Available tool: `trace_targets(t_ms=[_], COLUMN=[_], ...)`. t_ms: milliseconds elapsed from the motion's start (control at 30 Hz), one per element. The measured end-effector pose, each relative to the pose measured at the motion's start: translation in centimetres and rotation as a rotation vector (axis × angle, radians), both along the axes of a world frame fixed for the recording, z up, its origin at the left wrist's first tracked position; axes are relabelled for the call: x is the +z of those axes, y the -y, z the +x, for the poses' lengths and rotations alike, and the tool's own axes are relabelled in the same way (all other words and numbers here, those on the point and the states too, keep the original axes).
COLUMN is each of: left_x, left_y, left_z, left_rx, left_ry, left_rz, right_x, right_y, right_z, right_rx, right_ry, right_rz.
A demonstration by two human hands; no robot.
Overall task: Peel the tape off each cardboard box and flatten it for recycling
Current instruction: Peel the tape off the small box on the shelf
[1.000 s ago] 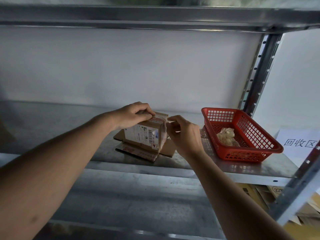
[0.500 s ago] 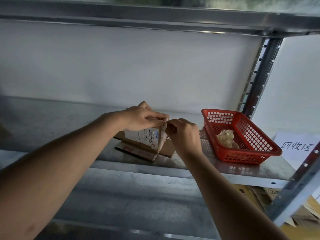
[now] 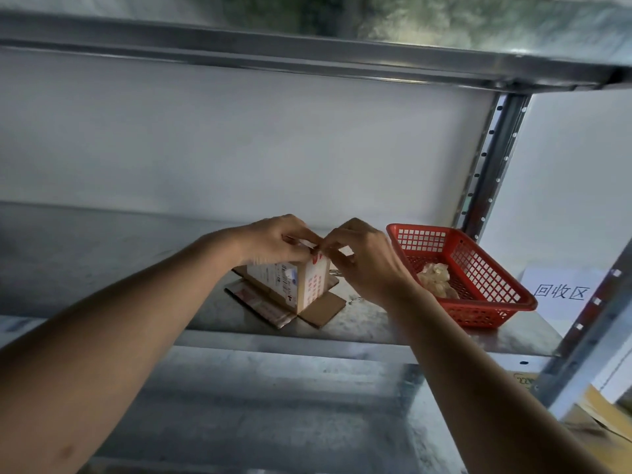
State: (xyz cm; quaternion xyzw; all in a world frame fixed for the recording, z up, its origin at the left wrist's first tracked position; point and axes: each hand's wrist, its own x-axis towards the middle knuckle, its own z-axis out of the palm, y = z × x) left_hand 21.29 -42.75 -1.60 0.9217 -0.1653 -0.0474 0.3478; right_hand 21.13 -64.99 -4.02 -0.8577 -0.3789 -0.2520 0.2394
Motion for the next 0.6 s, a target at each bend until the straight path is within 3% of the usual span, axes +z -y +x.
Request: trace_targets(t_ms=[100,267,433,600], left_x=[-0.2,-0.7,-0.4,-0.3], left_y=[-0.5,-1.5,-1.9,-3.0], left_z=[0.1,0.3,0.3,0.8], left_rx=[-0.035,-0.078,-0.090,-0.168], left_ry=[-0.010,-0.018,-0.027,-0.013], left_rz=[-0.131,-0.240,-0.175,-0.117], right_x=[-0.2,-0.5,-0.6,-0.9], right_y=[-0.8,-1.7,-2.7,-3.8], right_z=[0.4,0.7,1.3,1.1], right_rx=[0.012,-0.020,-0.115,-0.128], right_ry=[-0.177,-0.256,-0.591,-0.765], right_rz=[0.047,0.195,0.447,0.627])
